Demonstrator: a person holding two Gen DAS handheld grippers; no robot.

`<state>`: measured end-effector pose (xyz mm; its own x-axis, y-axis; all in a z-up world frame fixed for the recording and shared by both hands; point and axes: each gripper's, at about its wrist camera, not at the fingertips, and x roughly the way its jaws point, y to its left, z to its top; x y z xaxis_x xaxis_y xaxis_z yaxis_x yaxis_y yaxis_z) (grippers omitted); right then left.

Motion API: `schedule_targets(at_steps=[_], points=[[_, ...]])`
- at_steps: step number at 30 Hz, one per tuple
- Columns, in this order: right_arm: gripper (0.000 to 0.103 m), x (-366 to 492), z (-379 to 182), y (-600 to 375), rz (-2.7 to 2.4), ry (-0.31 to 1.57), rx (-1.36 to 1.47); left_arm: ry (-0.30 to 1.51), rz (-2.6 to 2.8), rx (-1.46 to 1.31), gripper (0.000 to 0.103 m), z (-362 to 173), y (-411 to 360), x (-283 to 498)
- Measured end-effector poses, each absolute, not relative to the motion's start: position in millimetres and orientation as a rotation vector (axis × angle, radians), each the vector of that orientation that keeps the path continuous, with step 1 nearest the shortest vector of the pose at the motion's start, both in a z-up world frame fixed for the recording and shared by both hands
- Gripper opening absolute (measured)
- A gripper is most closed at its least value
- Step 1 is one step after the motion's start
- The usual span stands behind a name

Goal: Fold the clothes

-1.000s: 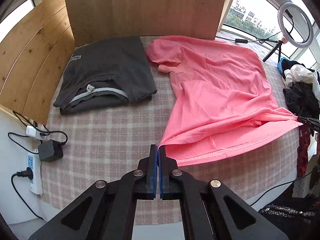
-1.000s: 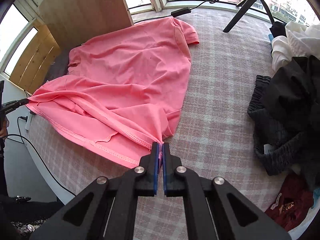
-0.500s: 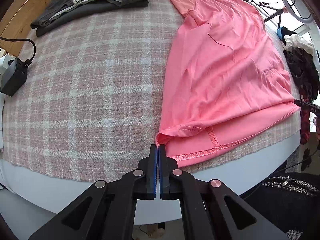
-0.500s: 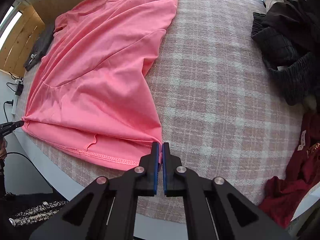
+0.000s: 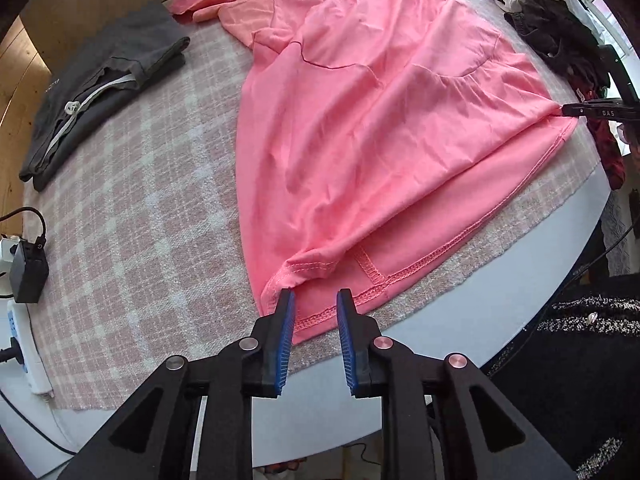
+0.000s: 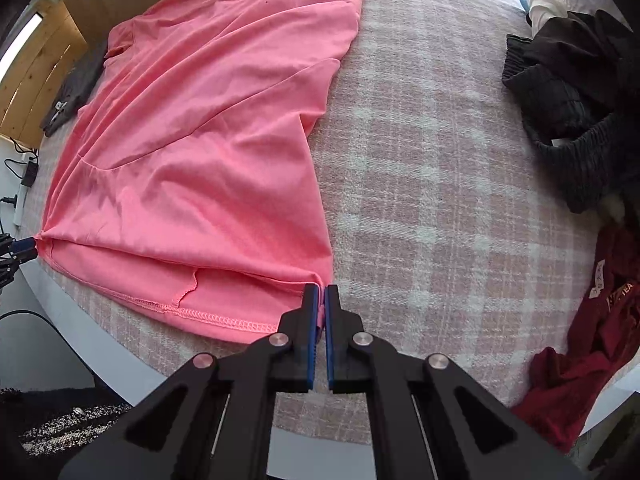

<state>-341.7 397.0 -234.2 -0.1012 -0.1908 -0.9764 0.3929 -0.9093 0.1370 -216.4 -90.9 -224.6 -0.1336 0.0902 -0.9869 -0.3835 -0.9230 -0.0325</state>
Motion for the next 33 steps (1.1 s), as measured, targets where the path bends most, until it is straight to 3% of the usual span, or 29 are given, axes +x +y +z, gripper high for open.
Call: schedule_targets(at_steps=[4, 8, 12, 13, 14, 15, 16, 17, 19, 26, 33], points=[[0.003, -338.4, -235.8, 389.2, -2.062, 0.219, 1.793, 0.384, 2.139, -1.822, 0.02, -220.5, -82.2, -218.8], [0.004, -340.5, -235.0, 384.4, -2.06, 0.209, 1.787, 0.406, 2.13, -1.775, 0.03, -210.4, -77.1, -214.9], [0.004, -346.4, -233.3, 385.2, -2.063, 0.179, 1.774, 0.479, 2.082, -1.742, 0.03, -219.6, -58.6, -222.6], [0.004, -346.3, -233.0, 384.8, -2.066, 0.177, 1.765, 0.478, 2.056, -1.744, 0.026, -224.1, -55.5, -224.1], [0.005, -345.5, -231.8, 383.3, -2.071, 0.177, 1.755, 0.463, 2.029, -1.758, 0.004, -229.4, -54.1, -226.1], [0.007, -344.0, -229.3, 382.2, -2.077, 0.183, 1.745, 0.443, 2.01, -1.783, 0.003, -234.0, -55.3, -228.3], [0.016, -340.9, -224.5, 388.7, -2.086, 0.196, 1.734, 0.425, 2.016, -1.805, 0.0, -236.7, -59.0, -230.6], [0.031, -341.5, -219.7, 393.1, -2.106, 0.216, 1.722, 0.389, 2.035, -1.808, 0.0, -234.5, -64.6, -231.9], [0.051, -335.8, -211.5, 400.4, -2.153, 0.231, 1.687, 0.307, 2.071, -1.804, 0.0, -227.6, -76.1, -233.7], [0.053, -317.6, -228.8, 406.1, -2.155, 0.219, 1.697, 0.127, 2.179, -1.765, 0.0, -201.9, -112.2, -236.1], [0.053, -299.0, -246.5, 373.2, -2.109, 0.355, 1.649, 0.01, 2.208, -1.763, 0.0, -193.2, -144.4, -242.2]])
